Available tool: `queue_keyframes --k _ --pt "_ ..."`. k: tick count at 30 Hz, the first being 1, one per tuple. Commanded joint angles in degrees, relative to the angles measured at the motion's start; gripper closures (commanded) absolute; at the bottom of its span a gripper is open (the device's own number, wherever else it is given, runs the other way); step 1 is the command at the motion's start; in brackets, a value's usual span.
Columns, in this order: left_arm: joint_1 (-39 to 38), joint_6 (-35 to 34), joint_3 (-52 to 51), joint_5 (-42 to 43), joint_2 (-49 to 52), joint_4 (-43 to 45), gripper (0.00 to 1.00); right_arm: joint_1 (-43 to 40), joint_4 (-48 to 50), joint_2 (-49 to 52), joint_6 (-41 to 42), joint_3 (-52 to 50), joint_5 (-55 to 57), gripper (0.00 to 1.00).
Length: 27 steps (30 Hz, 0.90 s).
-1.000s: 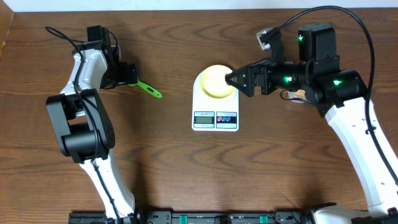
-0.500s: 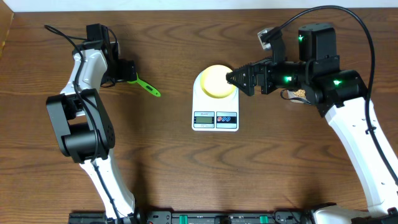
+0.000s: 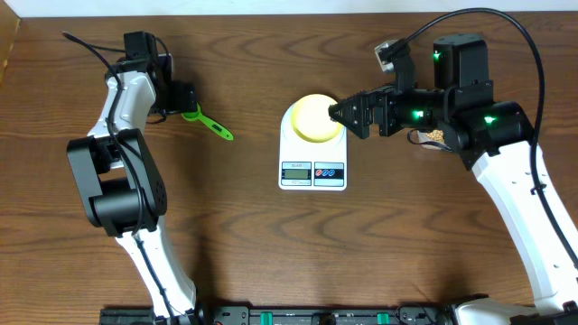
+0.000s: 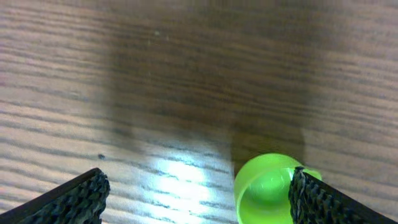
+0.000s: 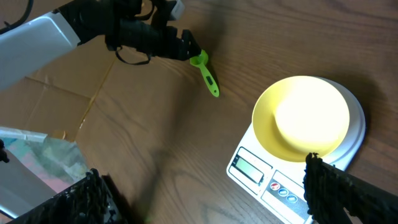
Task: Scoop item into bowl and weigh 50g on scale
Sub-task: 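Grasp the green scoop's bowl end with the left gripper and lift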
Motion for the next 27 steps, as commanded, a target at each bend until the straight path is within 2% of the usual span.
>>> queue_keyframes --k 1,9,12,17,22,27 --pt "0.8 0.8 0.3 -0.1 -0.9 0.2 0.06 0.2 -0.1 -0.6 1.2 1.2 0.0 0.01" --pt "1.4 0.8 0.2 -0.1 1.6 0.1 0.06 0.2 -1.3 -0.6 1.2 1.2 0.0 0.01" --pt "1.4 0.5 0.2 -0.1 2.7 0.0 0.1 0.2 -1.3 -0.6 1.2 1.2 0.0 0.01" --pt "1.4 0.3 0.0 -0.1 3.4 -0.3 0.11 0.2 -1.3 -0.6 1.6 1.2 0.0 0.01" --pt "1.4 0.3 0.0 -0.1 3.4 -0.8 0.26 0.2 -1.3 -0.6 2.0 1.2 0.0 0.01" --pt "1.4 0.3 0.0 -0.1 3.4 -1.5 0.62 0.2 -1.3 -0.6 2.0 1.2 0.0 0.01"
